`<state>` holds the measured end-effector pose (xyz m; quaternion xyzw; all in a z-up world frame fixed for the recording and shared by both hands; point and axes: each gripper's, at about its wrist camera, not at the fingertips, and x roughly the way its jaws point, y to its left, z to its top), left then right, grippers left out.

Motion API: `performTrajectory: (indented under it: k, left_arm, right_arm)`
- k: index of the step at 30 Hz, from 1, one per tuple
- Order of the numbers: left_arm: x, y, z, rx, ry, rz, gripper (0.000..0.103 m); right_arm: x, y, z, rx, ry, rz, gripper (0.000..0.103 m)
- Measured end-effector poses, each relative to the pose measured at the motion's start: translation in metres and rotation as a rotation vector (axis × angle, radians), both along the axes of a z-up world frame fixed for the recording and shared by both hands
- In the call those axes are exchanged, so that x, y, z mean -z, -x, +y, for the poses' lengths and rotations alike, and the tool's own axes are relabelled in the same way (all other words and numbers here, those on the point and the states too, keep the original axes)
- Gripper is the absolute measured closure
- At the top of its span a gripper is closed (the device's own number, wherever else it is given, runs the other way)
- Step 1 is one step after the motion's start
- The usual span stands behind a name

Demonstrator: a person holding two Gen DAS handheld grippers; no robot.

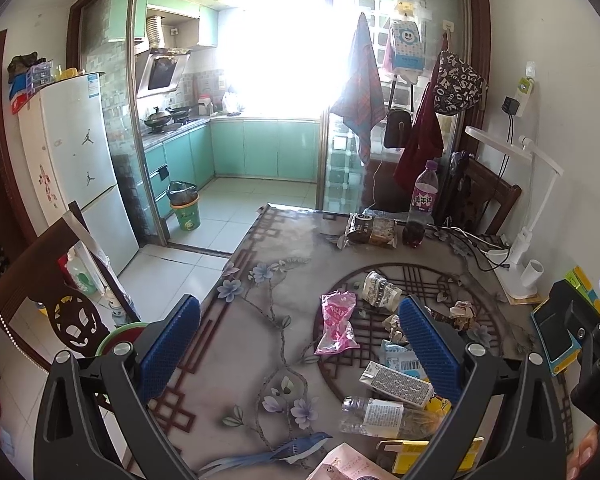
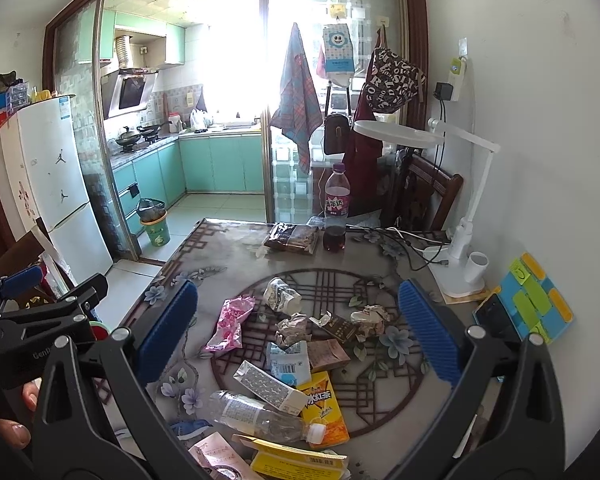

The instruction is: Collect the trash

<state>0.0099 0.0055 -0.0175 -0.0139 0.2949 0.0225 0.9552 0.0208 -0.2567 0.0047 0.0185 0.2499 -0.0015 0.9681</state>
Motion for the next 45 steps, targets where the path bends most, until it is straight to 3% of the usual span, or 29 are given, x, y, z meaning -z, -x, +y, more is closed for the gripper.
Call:
performTrajectory:
  k: [33, 40, 45]
  left_arm:
    - [0.001, 0.0, -0.002, -0.007, -0.02, -0.002, 0.008]
    - [-0.001, 0.002, 0.008, -0.04, 0.015, -0.035, 0.008]
    - [0.007, -0.005, 0.022, -0.044, 0.077, -0.007, 0.008]
  right_arm:
    - [0.004, -0.007, 0.008, 0.025, 0.027, 0.033, 0.004]
    - [0.007, -0.01, 0.008, 0.035, 0.037, 0.044, 0.004]
    - [0.01, -0.009, 0.006, 0.036, 0.035, 0.04, 0.004]
